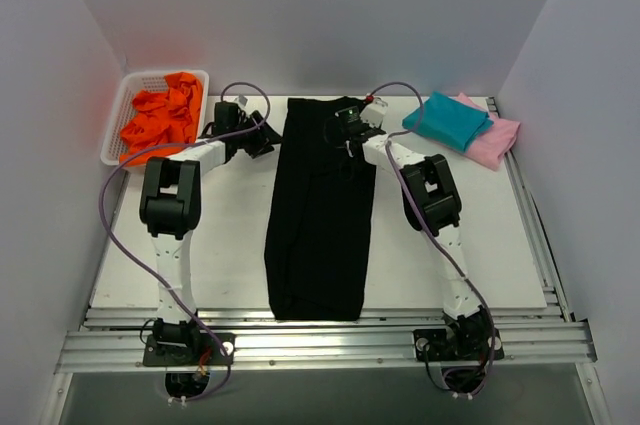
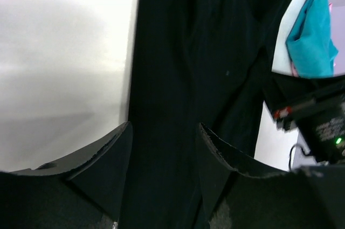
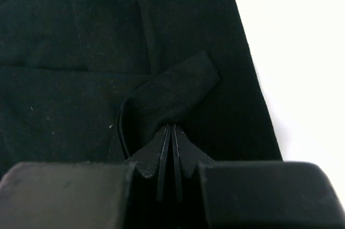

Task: Fold and stack the t-shirts
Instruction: Fold the tshirt

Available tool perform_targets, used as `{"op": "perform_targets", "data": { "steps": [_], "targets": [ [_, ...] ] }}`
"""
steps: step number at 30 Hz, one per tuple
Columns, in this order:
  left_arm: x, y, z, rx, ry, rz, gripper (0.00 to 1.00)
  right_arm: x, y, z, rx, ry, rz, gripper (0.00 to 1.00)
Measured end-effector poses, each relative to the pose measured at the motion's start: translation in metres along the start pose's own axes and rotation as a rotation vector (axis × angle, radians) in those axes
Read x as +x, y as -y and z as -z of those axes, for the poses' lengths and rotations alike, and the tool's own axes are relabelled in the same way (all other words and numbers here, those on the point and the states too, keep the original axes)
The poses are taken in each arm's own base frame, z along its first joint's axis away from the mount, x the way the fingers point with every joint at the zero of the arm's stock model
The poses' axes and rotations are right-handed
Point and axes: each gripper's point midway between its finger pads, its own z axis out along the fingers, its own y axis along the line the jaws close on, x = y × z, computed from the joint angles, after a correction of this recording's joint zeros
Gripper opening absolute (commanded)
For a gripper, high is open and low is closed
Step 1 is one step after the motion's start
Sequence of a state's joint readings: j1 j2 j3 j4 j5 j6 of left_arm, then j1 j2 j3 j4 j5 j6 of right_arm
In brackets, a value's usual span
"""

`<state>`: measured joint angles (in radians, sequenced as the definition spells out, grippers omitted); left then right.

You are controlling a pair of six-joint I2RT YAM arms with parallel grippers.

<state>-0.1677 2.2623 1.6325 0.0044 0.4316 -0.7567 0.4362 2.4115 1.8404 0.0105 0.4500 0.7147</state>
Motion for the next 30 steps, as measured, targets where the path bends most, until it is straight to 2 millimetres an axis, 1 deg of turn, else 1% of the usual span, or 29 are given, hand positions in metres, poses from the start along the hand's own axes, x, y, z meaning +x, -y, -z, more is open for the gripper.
{"op": "perform_targets", "data": {
  "steps": [4, 8, 9, 10, 11, 13, 14, 15, 17, 19, 21, 22, 24, 26, 28, 30],
  "targets": [
    [0.007, -0.014, 0.019, -0.024, 0.001, 0.033, 0.58, -0.002, -0.033, -0.012, -0.078, -0.004, -0.021, 0.00],
    [0.000, -0.018, 0.036, -0.026, 0.036, 0.037, 0.58, 0.000, -0.066, -0.017, -0.175, -0.016, -0.040, 0.00],
    [-0.003, -0.017, 0.039, -0.026, 0.046, 0.035, 0.58, 0.001, -0.073, -0.018, -0.195, -0.016, -0.043, 0.02],
    [-0.007, -0.015, 0.042, -0.022, 0.056, 0.031, 0.58, 0.002, -0.078, -0.019, -0.213, -0.015, -0.045, 0.08],
    [-0.009, -0.012, 0.044, -0.016, 0.064, 0.025, 0.58, 0.003, -0.082, -0.018, -0.227, -0.016, -0.047, 0.28],
    [-0.014, -0.007, 0.047, -0.004, 0.078, 0.009, 0.58, 0.001, -0.089, -0.016, -0.249, -0.008, -0.055, 0.59],
    [-0.015, -0.005, 0.047, 0.001, 0.083, 0.005, 0.58, -0.002, -0.091, -0.014, -0.260, 0.002, -0.060, 0.76],
    [-0.016, -0.004, 0.048, 0.004, 0.086, -0.001, 0.58, -0.005, -0.094, -0.012, -0.274, 0.014, -0.062, 0.82],
    [-0.017, -0.002, 0.049, 0.008, 0.090, -0.008, 0.58, -0.005, -0.091, -0.005, -0.273, 0.018, -0.035, 0.86],
    [-0.016, 0.001, 0.052, 0.011, 0.091, -0.015, 0.58, -0.006, -0.084, -0.001, -0.256, 0.022, -0.008, 0.87],
    [-0.016, 0.005, 0.056, 0.015, 0.097, -0.025, 0.58, -0.013, -0.074, 0.003, -0.222, 0.039, 0.026, 0.87],
    [-0.016, 0.009, 0.059, 0.019, 0.100, -0.031, 0.58, -0.017, -0.072, 0.006, -0.215, 0.045, 0.031, 0.87],
    [-0.017, 0.020, 0.069, 0.032, 0.114, -0.056, 0.58, -0.031, -0.064, 0.020, -0.196, 0.069, 0.050, 0.87],
    [-0.020, 0.031, 0.081, 0.038, 0.140, -0.076, 0.58, -0.051, -0.055, 0.045, -0.192, 0.098, 0.053, 0.86],
    [-0.024, 0.044, 0.096, 0.040, 0.171, -0.091, 0.58, -0.073, -0.045, 0.077, -0.196, 0.127, 0.043, 0.85],
    [-0.027, 0.053, 0.112, 0.036, 0.202, -0.099, 0.57, -0.096, -0.041, 0.116, -0.232, 0.171, 0.014, 0.85]
  ]
}}
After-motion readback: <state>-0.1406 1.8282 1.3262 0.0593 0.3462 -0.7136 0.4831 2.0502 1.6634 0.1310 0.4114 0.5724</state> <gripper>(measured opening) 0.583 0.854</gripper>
